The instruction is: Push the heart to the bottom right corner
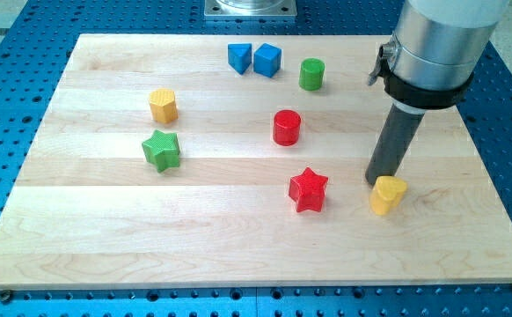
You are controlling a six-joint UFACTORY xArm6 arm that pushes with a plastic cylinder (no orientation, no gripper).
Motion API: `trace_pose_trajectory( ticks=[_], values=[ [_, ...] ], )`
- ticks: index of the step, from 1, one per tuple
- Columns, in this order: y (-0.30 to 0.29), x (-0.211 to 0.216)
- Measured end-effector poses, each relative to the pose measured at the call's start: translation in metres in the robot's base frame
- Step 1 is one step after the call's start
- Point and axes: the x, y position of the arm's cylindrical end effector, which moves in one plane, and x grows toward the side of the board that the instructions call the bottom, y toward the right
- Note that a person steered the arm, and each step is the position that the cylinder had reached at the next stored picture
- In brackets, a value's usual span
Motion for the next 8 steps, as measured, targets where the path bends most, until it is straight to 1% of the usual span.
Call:
trace_pose_trajectory(
  ticks=[1,2,3,4,5,6,7,8],
  values=[
    [-0.052,-0.018],
    [-0.050,0.021],
    [-0.012,0.036],
    [-0.011,0.011],
    [-0.006,0.035],
    [0.028,0.066],
    [0.031,0.034],
    [0.062,0.031]
  ],
)
